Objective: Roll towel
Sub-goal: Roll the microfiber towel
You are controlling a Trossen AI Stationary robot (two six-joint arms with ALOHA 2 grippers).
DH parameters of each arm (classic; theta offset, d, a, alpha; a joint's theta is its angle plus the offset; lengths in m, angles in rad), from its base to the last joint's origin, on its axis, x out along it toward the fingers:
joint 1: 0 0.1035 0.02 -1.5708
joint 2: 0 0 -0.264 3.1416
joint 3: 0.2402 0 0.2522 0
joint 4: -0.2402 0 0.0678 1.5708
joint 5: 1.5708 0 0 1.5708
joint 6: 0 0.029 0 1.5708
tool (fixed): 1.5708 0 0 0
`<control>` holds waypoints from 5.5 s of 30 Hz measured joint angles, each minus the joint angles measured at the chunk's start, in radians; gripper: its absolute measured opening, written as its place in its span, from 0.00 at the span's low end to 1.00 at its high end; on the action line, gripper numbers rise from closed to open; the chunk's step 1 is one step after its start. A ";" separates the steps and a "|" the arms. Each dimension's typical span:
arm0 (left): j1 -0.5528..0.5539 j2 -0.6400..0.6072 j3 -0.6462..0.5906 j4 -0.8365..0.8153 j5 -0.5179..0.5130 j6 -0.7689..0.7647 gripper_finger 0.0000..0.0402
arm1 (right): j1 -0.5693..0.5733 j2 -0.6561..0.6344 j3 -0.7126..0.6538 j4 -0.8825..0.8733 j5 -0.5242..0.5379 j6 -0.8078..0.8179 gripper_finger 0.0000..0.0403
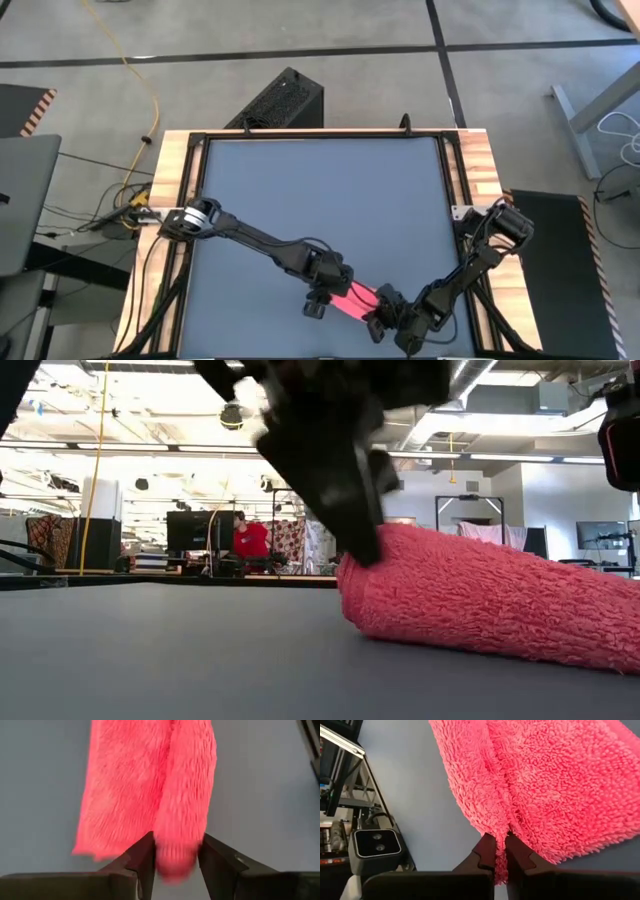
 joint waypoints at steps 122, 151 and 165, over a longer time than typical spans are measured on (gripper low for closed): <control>-0.039 -0.066 -0.527 0.827 -0.153 -0.077 0.00 | 0.004 0.183 0.565 -0.888 0.215 -0.880 0.46; 0.016 -0.072 -0.526 0.797 0.160 -0.121 0.08 | 0.064 0.148 0.445 -0.733 0.119 -0.281 0.07; 0.016 -0.074 -0.525 0.775 0.142 -0.084 0.08 | 0.062 -0.067 0.147 -0.410 0.113 0.000 0.07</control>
